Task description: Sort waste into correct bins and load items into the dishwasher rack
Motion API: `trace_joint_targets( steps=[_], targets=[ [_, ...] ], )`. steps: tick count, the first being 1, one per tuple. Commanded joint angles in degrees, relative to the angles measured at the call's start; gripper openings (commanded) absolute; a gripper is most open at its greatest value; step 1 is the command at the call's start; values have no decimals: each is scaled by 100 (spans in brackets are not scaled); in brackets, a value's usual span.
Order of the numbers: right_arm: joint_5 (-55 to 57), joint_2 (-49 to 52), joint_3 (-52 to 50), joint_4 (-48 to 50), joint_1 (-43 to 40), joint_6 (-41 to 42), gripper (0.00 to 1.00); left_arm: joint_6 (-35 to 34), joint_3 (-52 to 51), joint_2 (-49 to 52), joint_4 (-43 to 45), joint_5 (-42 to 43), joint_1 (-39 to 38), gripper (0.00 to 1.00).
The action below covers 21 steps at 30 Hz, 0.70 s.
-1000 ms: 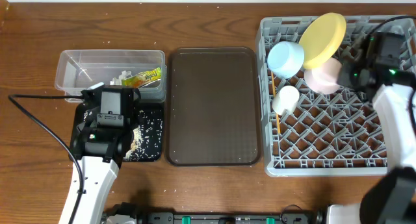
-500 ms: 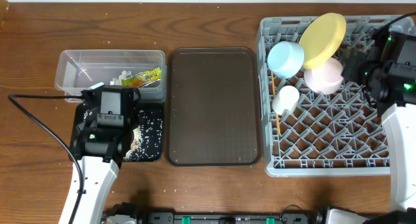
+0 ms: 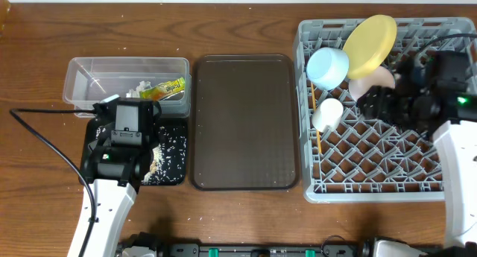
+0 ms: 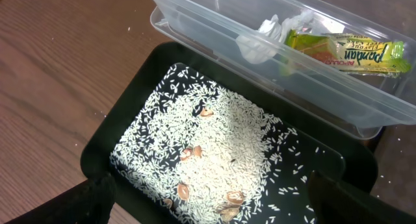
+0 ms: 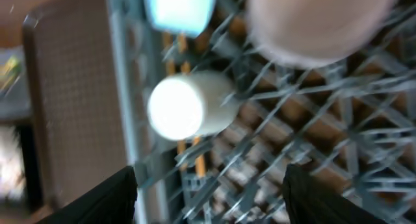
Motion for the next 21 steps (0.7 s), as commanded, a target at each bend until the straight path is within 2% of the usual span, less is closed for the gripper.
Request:
trace_joint_targets(
  steps=[1,2,9,21],
  targets=[
    [-221,-42,15,-166,407,-9,82,15,92,0,-15,-96,28,96],
    [-221,-42,15,-219,514,-9,99,15,92,0,-15,-96,28,96],
    [-243,-42,15,-474,1073,-7,99,13,92,0,-15,-96,28,96],
    [-243,-39,15,-474,1108,-7,99,13,92,0,-15,-94,28,96]
  ],
)
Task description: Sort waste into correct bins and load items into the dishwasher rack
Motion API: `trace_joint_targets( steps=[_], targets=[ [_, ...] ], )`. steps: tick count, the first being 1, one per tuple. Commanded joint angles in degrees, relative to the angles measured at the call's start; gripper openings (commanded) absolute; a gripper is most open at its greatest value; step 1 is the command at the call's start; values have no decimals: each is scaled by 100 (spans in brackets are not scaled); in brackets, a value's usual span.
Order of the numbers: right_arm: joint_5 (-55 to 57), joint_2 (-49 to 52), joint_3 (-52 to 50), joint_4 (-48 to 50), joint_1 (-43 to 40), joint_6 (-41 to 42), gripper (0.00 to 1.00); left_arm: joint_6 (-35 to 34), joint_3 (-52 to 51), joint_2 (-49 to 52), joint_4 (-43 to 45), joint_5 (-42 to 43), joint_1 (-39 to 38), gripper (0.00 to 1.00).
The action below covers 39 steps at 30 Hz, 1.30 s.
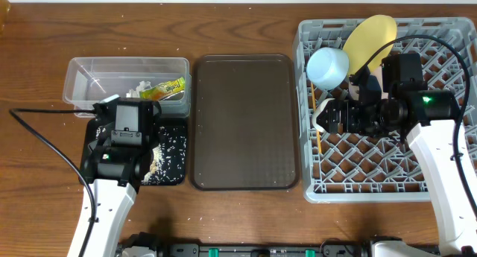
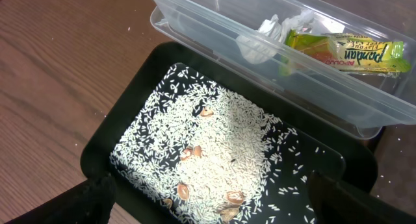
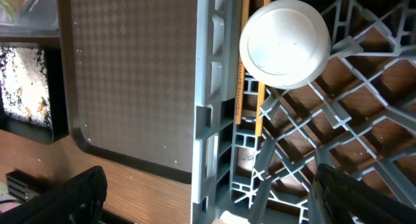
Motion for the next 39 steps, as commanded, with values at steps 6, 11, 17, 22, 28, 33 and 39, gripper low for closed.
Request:
trace_joint_targets(
  steps=[6,11,17,22,28,33,39],
  targets=[
    [-55,-39,15,-20,48,4,99,13,92,0,-13,-96,28,96],
    [-57,-39,15,-20,48,4,99,15,92,0,-13,-96,28,96],
    [-50,-39,4,-13,48,4,99,15,92,0,-13,-94,28,96],
    [-37,-177,-17,-20,50,4,99,15,92,0,-13,-96,28,96],
    [-35,-883,-22,-20,50,4,99,15,92,0,-13,-94,28,96],
    [546,-1818,-22,-20,52,4,99,13,92,0,-13,-96,28,96],
    [1147,-2793,-70,50,55,4,99,13,92,0,-13,-94,28,96]
  ],
)
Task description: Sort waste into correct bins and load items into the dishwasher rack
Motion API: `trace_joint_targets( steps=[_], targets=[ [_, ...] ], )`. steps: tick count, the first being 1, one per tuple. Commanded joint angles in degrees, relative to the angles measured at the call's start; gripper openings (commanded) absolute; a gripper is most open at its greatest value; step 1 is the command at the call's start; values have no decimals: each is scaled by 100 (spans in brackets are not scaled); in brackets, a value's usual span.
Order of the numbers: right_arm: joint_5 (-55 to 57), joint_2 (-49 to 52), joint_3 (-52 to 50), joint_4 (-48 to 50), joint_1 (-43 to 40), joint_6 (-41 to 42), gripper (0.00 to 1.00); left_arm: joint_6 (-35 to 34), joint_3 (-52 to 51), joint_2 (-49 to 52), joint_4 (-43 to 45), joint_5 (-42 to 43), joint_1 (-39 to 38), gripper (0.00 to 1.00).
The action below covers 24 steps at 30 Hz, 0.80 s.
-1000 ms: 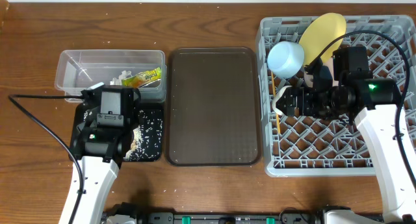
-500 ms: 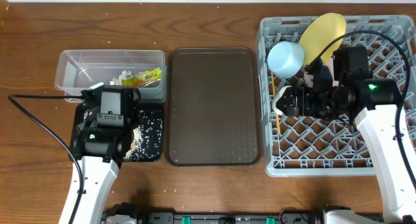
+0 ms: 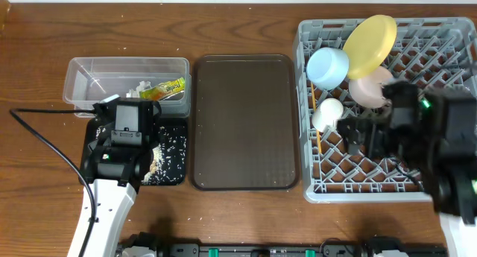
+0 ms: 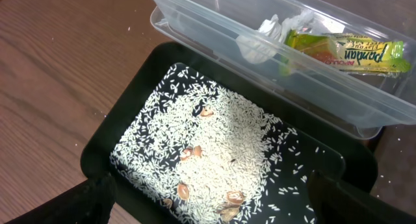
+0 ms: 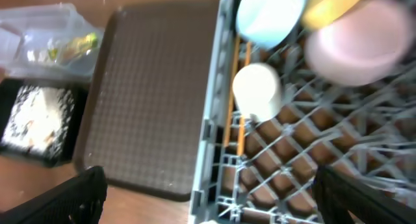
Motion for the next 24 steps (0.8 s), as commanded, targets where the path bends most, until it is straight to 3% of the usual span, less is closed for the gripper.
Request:
trace_joint_targets(
  steps=[1,7,13,19,24],
  targets=[
    [472,-476,-87,76,55,2,99,13,92,0,-13,-96,28,96],
    [540,-1576,-962,859,55,2,99,15,92,0,-13,-94,28,96],
    [535,-3060,-2848,2212,205,7,99,15,92,0,-13,-96,28,96],
    [538,-4586,-5152,4649,479,9,99,13,92,0,-13,-96,28,96],
    [553,-5274,-6553,6679,481,68,99,15,92,0,-13,-94,28,96]
  ],
)
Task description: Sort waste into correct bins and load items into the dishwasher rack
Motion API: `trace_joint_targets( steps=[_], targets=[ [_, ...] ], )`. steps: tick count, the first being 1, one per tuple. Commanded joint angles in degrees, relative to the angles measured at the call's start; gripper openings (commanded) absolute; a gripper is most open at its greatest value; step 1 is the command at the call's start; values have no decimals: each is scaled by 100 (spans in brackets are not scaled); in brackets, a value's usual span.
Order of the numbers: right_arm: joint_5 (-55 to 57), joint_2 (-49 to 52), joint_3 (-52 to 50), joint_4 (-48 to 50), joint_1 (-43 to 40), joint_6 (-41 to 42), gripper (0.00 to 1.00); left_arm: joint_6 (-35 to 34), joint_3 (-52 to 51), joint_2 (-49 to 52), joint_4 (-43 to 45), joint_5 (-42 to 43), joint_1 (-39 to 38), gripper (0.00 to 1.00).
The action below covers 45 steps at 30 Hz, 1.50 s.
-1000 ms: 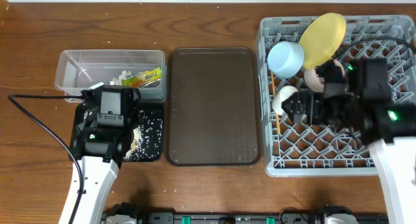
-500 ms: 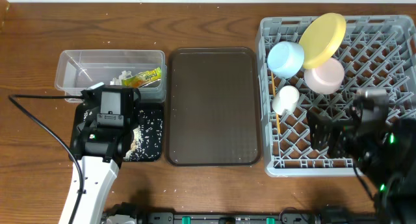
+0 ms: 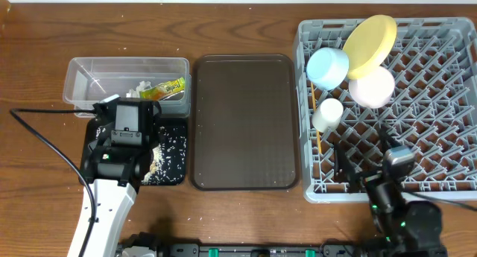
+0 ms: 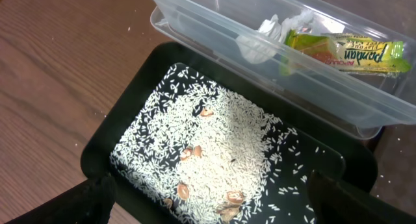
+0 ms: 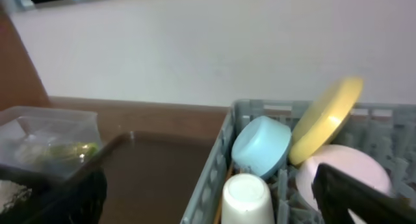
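Note:
The grey dishwasher rack (image 3: pixel 440 100) holds a blue bowl (image 3: pixel 328 67), a yellow plate (image 3: pixel 369 36), a pale pink bowl (image 3: pixel 371 87), a white cup (image 3: pixel 326 114) and orange chopsticks (image 3: pixel 318 141). My right arm (image 3: pixel 391 186) is at the rack's front edge. My right gripper (image 5: pixel 214 197) is open and empty, looking level across the rack. The black bin (image 4: pixel 123 130) holds rice (image 4: pixel 214 146) and nutshells. My left gripper (image 4: pixel 211 206) hangs open over it, empty. The clear bin (image 4: pixel 364 104) holds a green wrapper (image 4: pixel 344 52) and tissue (image 4: pixel 260 42).
A brown tray (image 3: pixel 244 121) lies between the bins and the rack, with nothing on it. A black cable (image 3: pixel 45 141) runs across the wood left of my left arm. A white wall (image 5: pixel 195 42) rises behind the table.
My right arm has drawn back from over the rack's middle to its front edge, and its camera now looks level instead of downward. The pink bowl is uncovered. The left arm has not moved.
My right gripper was open at the rack's back right beside the pink bowl. Then it stood over the white cup, then higher over the rack's front, and now it is at the front edge, empty throughout. My left gripper stayed open over the black bin.

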Motion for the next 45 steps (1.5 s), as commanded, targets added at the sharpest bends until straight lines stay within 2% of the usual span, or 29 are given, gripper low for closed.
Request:
trace_joint_targets(
  steps=[1,3,8,12,45],
  targets=[
    [105,-343,-684,855,46,35,99,13,92,0,-15,-94,28,96],
    [249,-479,-1064,1364,46,33,99,13,92,0,-15,-96,28,96],
    [647,-549,-1034,660,46,15,99,13,92,0,-15,-96,28,96],
    [721,-549,-1034,-284,46,15,99,15,92,0,-15,-94,28,96],
    [739,-546,-1032,-238,46,15,99,13,92,0,-15,-96,28,96]
  ],
)
